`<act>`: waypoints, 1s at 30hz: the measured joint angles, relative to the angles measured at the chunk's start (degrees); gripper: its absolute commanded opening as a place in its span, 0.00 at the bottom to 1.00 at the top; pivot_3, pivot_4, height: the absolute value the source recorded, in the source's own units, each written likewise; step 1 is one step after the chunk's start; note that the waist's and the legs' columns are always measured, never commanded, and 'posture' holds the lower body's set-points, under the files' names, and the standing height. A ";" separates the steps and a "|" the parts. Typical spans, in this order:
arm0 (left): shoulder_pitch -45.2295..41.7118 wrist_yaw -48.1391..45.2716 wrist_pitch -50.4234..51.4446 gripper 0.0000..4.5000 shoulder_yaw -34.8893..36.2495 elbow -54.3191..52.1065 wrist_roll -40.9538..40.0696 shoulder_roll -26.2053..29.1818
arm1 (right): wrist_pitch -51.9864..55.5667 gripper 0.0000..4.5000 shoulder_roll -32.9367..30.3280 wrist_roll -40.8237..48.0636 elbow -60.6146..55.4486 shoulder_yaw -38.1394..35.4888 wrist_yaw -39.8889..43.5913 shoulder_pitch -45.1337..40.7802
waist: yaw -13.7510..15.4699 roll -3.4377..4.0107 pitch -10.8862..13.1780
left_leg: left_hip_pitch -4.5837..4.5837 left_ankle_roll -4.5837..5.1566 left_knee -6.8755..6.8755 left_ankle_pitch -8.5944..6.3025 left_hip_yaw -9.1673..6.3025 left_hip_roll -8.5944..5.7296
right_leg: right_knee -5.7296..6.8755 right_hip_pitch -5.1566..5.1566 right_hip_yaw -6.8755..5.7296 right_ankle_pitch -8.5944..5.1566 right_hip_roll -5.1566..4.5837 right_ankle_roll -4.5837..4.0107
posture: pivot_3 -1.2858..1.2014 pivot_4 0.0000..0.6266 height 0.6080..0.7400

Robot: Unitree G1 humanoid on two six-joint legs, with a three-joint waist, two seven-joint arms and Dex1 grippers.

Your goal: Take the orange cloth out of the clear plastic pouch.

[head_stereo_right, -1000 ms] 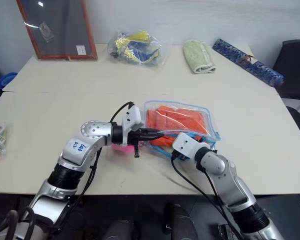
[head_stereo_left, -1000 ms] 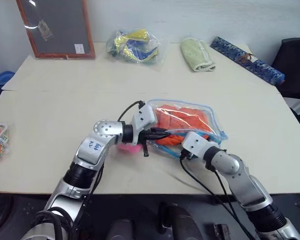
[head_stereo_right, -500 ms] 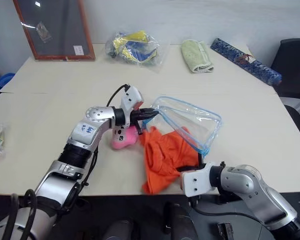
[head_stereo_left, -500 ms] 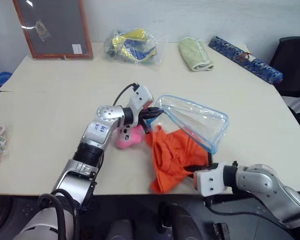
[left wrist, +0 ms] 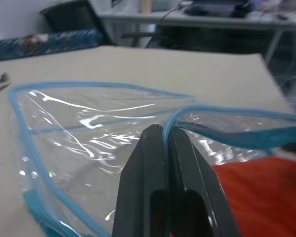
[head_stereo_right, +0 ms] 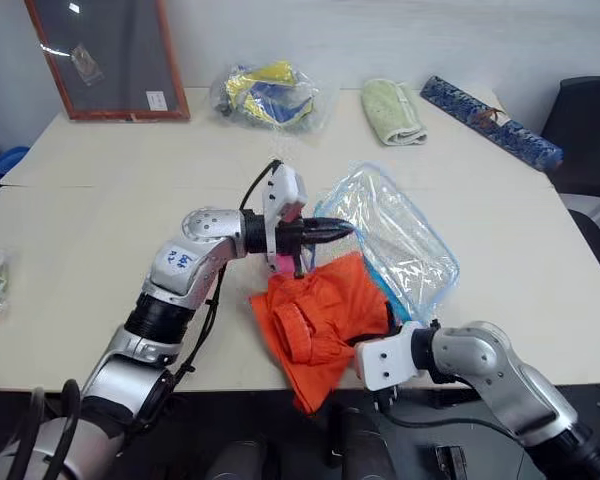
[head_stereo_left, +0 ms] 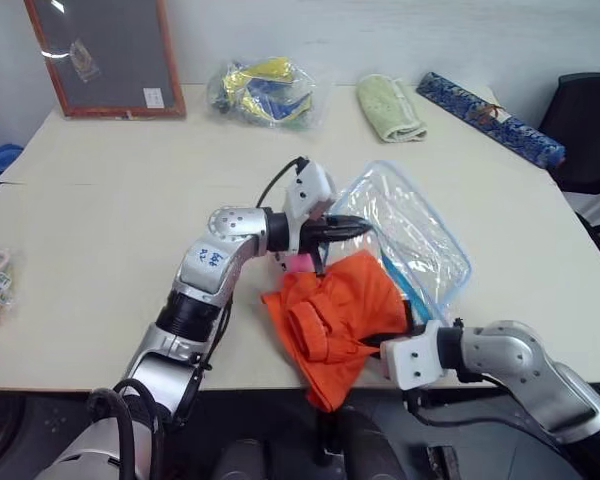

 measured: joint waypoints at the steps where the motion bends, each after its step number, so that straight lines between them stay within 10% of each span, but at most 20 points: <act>1: 0.44 -0.43 0.04 0.00 -0.88 -0.53 0.32 0.27 | -0.78 0.01 0.30 -0.90 0.65 0.50 -0.01 -0.94 | 0.03 0.00 0.00 | 0.02 -0.01 0.03 0.01 -0.01 -0.01 | 0.00 0.02 0.00 0.00 0.00 0.00 | 0.52 0.24 1.00; 18: -11.36 18.46 -17.18 0.00 2.29 33.07 16.25 2.83 | -15.95 0.01 -14.53 -1.17 -4.33 -10.45 1.70 15.02 | 0.17 -0.01 0.00 | 0.03 0.01 -0.05 -0.01 0.01 -0.06 | -0.12 0.07 -0.09 0.03 -0.02 0.04 | 0.52 0.24 1.00; 30: 8.42 -1.58 -6.08 0.00 3.55 2.25 8.82 18.01 | 7.81 0.01 -3.61 11.36 7.89 -33.51 -9.72 15.79 | 0.19 0.02 0.00 | 0.03 -0.03 -0.02 0.00 0.02 0.07 | 0.04 0.01 0.01 -0.01 -0.04 -0.03 | 0.52 0.24 1.00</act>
